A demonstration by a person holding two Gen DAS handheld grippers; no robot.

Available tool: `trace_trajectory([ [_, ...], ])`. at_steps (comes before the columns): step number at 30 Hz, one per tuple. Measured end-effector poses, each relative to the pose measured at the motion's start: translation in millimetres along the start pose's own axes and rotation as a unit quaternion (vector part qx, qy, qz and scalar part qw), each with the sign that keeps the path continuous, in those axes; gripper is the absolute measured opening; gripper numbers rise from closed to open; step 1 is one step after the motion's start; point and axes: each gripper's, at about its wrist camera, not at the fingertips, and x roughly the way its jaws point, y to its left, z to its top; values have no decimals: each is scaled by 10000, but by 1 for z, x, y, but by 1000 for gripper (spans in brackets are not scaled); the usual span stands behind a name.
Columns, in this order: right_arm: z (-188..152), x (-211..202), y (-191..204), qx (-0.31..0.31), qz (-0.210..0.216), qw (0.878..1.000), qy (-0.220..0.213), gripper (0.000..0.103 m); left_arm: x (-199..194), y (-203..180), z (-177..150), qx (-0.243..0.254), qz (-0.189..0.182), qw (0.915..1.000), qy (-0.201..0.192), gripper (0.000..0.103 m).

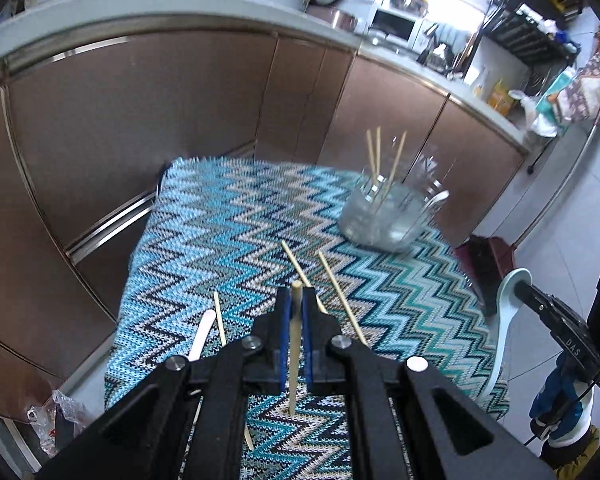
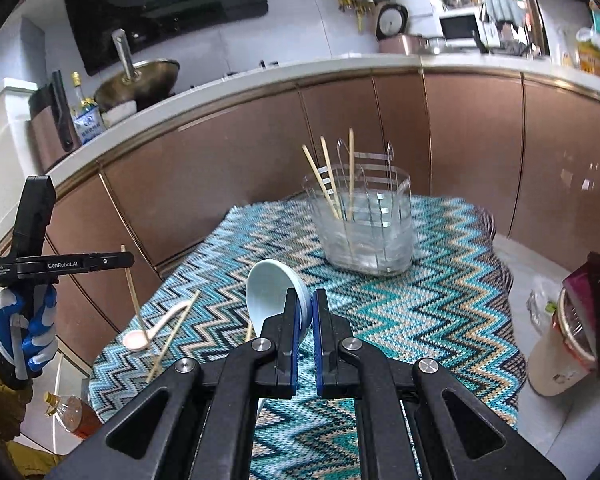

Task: Organize utensils
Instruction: 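Lift the spoon and chopstick and carry both over the wire utensil holder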

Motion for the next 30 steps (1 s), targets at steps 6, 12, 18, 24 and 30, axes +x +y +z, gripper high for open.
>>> trace_trajectory([
  [6, 11, -22, 13, -124, -72, 9996, -256, 6, -26, -7, 9, 42, -35, 9995, -324, 5],
  [12, 22, -26, 10, -83, -129, 9991, -392, 6, -33, -11, 25, -10, -149, 9992, -372, 5],
  [18, 39, -18, 2, -110, -253, 9983, -509, 6, -24, -20, 50, -73, -362, 9988, -336, 5],
  [24, 75, -8, -12, -159, -455, 9951, -863, 6, -18, -36, 96, -65, -605, 9966, -552, 5],
  [30, 118, 14, -25, -259, -667, 9892, -1282, 6, -10, -60, 152, 40, -888, 9922, -878, 5],
])
